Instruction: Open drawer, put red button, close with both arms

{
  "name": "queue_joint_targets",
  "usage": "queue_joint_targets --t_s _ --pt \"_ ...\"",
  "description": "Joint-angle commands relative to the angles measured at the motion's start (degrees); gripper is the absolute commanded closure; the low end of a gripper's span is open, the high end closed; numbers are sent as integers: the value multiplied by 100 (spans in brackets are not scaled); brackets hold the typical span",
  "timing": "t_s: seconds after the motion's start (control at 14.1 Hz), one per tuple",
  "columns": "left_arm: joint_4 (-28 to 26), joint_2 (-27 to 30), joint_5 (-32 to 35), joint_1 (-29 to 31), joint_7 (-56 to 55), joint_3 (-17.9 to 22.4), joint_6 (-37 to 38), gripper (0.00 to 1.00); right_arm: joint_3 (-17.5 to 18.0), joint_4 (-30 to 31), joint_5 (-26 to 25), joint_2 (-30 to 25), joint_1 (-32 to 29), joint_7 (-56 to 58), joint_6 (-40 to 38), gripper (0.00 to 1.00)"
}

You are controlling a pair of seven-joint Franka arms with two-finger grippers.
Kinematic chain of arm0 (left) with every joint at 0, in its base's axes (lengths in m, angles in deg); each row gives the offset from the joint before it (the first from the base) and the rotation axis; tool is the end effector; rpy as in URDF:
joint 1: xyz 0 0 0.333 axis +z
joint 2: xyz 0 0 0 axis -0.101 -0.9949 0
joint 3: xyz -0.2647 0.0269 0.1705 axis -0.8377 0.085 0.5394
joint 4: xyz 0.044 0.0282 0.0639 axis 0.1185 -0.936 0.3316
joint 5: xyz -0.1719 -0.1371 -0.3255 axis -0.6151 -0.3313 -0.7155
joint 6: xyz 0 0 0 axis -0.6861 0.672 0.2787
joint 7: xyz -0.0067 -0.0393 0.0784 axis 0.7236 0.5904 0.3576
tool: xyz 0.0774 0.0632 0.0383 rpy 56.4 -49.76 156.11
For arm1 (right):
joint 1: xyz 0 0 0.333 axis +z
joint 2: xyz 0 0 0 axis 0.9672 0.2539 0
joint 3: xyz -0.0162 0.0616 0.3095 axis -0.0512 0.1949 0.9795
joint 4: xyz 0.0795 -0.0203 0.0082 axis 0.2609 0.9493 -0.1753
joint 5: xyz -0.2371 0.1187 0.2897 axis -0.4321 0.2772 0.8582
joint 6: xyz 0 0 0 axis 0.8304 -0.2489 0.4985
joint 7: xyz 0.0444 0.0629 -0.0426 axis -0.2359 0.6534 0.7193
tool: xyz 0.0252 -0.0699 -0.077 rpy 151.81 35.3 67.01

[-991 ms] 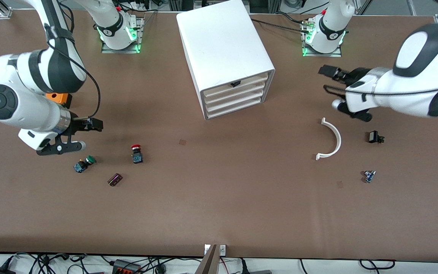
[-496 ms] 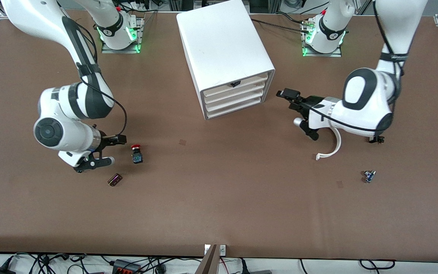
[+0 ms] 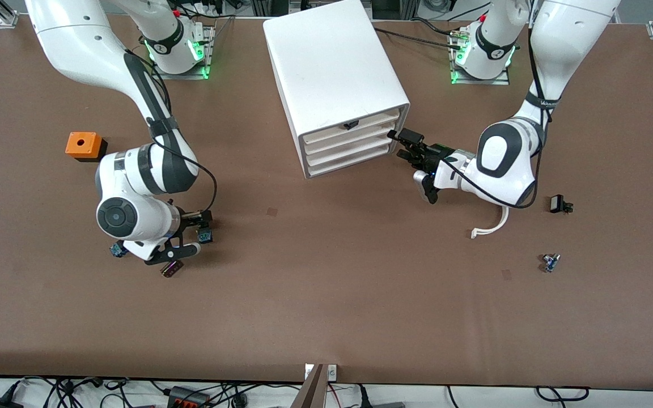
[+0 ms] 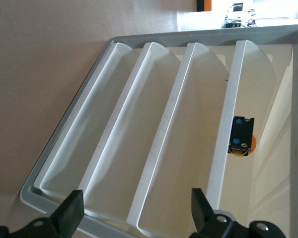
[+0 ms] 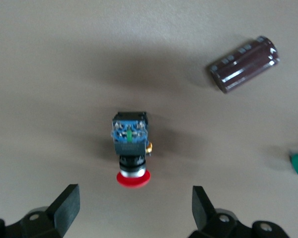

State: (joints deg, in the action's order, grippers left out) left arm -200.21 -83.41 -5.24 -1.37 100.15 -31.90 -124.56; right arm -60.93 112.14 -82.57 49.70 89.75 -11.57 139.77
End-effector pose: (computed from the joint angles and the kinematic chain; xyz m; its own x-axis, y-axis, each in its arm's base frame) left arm 0.4972 -0.2219 0.2244 0.8246 -0.5590 -0.0870 -0.1530 -0.3685 0.9170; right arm 0.6587 0.1662 0.2441 0.9464 0.2369 -0.2195 0.2395 -0.9708 -0.0149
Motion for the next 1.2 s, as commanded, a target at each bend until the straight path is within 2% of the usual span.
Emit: queue_joint_targets --t_s 0.0,0.21,0.42,0.71,0.78,0.92,0.99,1.06,1.13 --pt "-359 -66 -758 -83 764 -43 -123 12 -12 -263 91 349 39 197 273 0" --pt "-430 -539 -1287 -119 1757 -78 -159 28 -12 -281 91 595 48 356 406 0" --pt "-448 -735 -1780 -119 2129 -280 -150 53 -12 -272 83 657 57 391 450 0" --pt "-456 -735 -1789 -92 2103 -281 -106 55 -12 -264 91 693 66 418 389 0" --pt "-465 -735 -1789 -92 2103 -281 -97 62 -3 -255 91 693 66 435 380 0" --pt "-492 -735 -1789 -92 2094 -281 -88 80 -12 -255 83 693 118 453 380 13" --pt "-492 -726 -1789 -84 2094 -281 -80 90 -12 -263 83 693 119 453 398 13" --pt "-492 -717 -1789 -75 2077 -281 -71 96 -12 -263 83 701 119 444 424 13" --pt "-483 -691 -1789 -66 1964 -289 -79 97 -12 -263 83 727 119 427 433 13"
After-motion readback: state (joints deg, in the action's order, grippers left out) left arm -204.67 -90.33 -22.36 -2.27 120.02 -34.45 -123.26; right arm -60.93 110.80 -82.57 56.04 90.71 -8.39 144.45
